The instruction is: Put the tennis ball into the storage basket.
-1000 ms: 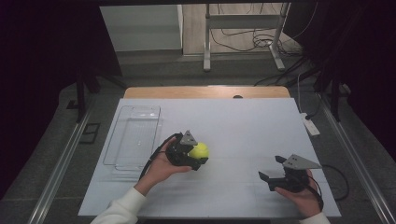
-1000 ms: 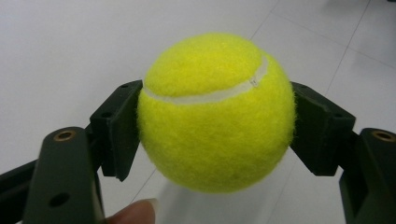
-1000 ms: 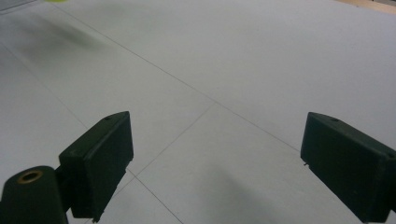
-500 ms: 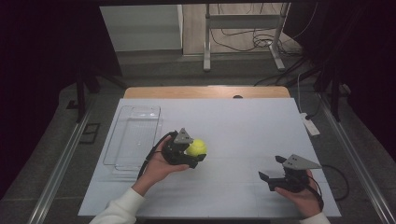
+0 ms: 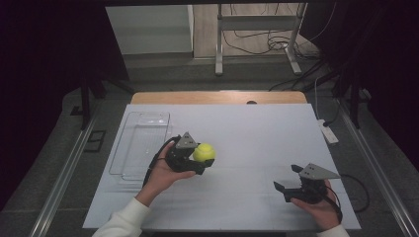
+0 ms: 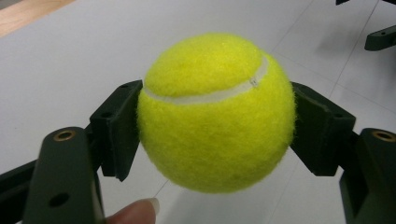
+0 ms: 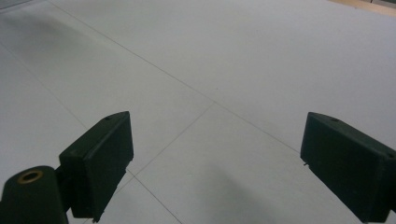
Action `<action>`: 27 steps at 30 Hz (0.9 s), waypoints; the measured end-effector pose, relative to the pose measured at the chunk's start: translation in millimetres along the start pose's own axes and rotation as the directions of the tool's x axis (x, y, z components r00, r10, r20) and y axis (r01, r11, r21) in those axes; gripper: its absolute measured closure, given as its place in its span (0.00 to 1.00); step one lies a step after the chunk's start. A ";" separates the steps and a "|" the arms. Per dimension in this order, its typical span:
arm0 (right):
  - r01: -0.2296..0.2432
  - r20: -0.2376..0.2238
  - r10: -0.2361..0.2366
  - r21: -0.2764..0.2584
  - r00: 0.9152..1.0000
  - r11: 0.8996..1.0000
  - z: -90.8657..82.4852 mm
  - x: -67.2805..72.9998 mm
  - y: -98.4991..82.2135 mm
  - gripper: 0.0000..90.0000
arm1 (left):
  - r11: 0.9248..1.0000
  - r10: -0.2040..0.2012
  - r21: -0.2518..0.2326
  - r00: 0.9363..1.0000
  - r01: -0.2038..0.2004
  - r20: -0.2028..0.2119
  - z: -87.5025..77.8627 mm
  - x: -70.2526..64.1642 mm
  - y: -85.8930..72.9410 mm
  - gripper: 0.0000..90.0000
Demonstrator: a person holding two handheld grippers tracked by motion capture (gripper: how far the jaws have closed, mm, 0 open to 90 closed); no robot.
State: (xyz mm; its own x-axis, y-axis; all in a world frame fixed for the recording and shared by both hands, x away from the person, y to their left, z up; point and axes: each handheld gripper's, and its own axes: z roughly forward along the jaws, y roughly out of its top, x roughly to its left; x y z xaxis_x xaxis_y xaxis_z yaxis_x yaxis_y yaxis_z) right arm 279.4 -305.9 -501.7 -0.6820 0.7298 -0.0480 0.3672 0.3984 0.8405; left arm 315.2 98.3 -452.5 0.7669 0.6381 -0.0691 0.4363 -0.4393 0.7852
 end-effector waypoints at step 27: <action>0.001 0.000 -0.001 -0.004 1.000 1.000 0.2 0.1 -0.1 0.11 | 0.996 -0.038 -0.082 0.998 0.034 -0.051 -27.5 16.3 -1.2 0.30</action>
State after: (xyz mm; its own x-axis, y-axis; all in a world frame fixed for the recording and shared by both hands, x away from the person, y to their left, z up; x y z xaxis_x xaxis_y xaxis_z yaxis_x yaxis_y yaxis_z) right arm 279.4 -305.7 -501.9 -0.6827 0.7291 -0.0487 0.3640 0.3971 0.8425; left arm 314.3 126.6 -437.6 0.7246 0.6859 -0.0678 0.4221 -0.3639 0.8303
